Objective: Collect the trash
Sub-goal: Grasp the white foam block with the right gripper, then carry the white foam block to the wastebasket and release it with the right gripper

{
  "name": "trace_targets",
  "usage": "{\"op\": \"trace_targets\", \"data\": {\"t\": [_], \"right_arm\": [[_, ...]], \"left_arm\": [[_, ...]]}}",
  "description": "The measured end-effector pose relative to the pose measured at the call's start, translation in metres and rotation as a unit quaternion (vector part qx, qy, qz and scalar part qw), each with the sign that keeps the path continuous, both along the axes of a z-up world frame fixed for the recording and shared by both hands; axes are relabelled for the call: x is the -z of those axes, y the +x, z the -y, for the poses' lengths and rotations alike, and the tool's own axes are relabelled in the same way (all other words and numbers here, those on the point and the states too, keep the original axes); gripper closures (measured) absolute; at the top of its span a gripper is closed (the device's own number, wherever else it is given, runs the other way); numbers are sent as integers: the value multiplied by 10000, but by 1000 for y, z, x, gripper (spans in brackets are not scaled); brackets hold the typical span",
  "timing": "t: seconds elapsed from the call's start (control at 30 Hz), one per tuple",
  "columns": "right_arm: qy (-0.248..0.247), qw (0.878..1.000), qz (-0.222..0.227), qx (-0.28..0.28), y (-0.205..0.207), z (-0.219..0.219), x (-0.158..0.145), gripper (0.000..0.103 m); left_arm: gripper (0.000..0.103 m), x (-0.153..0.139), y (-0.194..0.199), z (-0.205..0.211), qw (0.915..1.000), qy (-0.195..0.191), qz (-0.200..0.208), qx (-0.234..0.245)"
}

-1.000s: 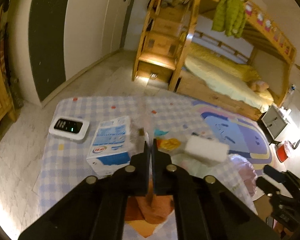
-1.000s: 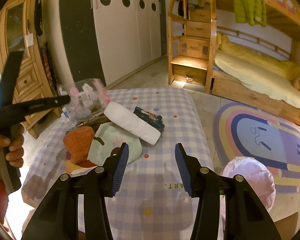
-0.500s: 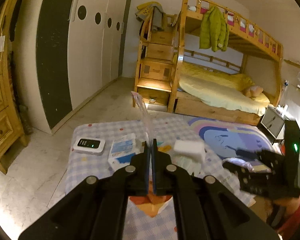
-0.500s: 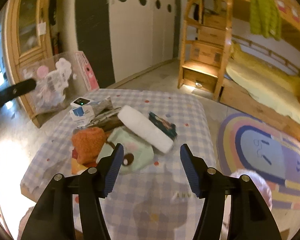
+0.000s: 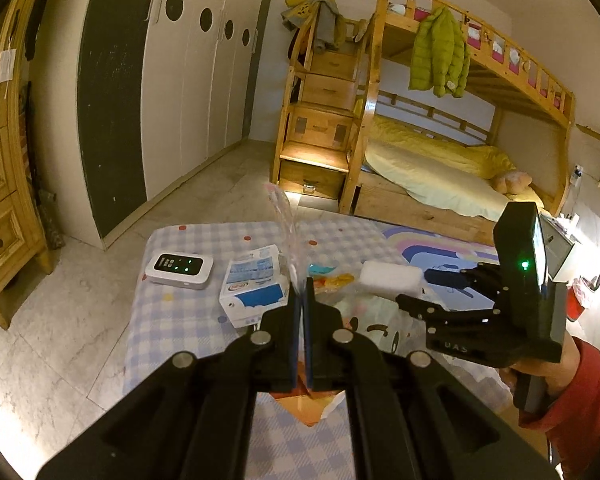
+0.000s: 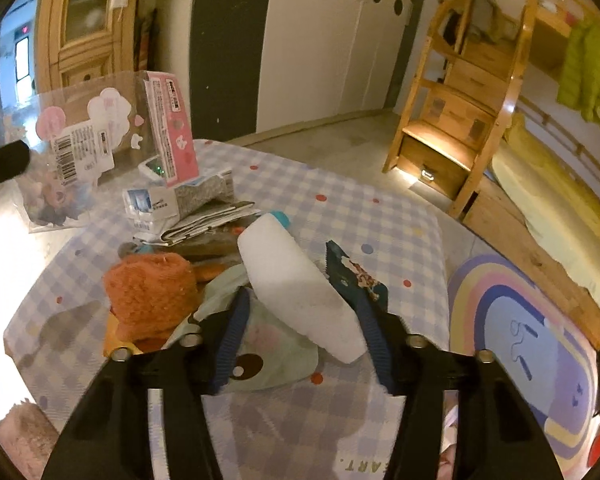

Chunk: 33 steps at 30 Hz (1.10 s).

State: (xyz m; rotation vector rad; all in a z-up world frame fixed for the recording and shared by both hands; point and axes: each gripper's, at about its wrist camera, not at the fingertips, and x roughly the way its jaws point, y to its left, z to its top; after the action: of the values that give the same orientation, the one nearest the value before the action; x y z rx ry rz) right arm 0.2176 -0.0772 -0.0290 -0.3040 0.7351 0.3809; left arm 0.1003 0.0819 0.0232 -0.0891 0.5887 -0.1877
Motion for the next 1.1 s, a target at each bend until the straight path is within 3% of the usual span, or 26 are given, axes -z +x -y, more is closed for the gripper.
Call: {"op": "trace_targets", "data": {"t": [0.07, 0.17, 0.43, 0.63, 0.87, 1.1], "right_arm": [[18, 10000, 36, -25, -4, 0, -1, 70], [272, 9994, 219, -16, -18, 8, -15, 71], [1813, 9821, 392, 326, -70, 64, -64, 71], [2127, 9732, 450, 751, -105, 90, -70, 71], [2217, 9604, 363, 1648, -127, 130, -47, 70], [2160, 9478, 286, 2329, -149, 181, -23, 69]], "left_arm": [[103, 0, -1, 1, 10000, 13, -19, -15], [103, -1, -6, 2, 10000, 83, 1, -42], [103, -6, -21, 12, 9998, 163, 87, -19], [103, -13, -35, 28, 9994, 140, 240, 218], [103, 0, -48, 82, 9962, 6, 269, 828], [103, 32, -47, 167, 9847, 468, 73, 1677]]}}
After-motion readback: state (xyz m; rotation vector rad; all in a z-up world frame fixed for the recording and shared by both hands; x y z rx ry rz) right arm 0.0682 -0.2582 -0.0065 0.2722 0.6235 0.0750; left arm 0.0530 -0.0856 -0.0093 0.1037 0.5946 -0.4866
